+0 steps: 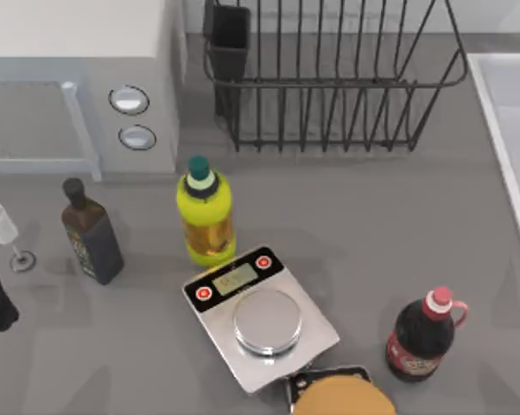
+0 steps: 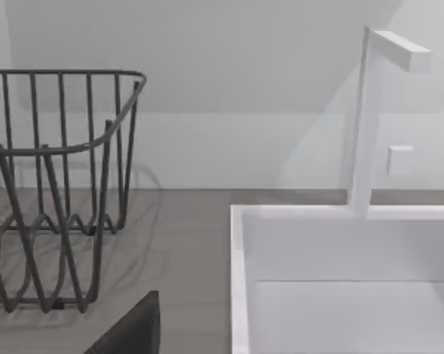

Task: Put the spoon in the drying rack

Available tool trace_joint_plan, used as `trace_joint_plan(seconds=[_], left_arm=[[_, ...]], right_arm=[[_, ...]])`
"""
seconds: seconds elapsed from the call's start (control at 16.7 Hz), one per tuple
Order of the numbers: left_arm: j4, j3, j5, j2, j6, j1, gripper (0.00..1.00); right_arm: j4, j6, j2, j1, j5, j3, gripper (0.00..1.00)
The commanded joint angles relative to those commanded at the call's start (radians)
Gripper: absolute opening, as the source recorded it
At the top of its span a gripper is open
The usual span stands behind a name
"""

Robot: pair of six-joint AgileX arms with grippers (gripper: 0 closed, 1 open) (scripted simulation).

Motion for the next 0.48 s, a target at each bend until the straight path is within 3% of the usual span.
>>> trace_joint_plan(seconds=[0.24, 0.48], left_arm=[[0.0, 0.0, 0.0, 0.0, 0.0, 0.0, 1.0], [0.0, 0.0, 0.0, 0.0, 0.0, 0.0, 1.0]], right_arm=[[-0.032, -0.019, 0.034, -0.02, 0.0, 0.03, 1.0], [-0.189, -0.111, 0.226, -0.113, -0.002, 0.177, 1.0]])
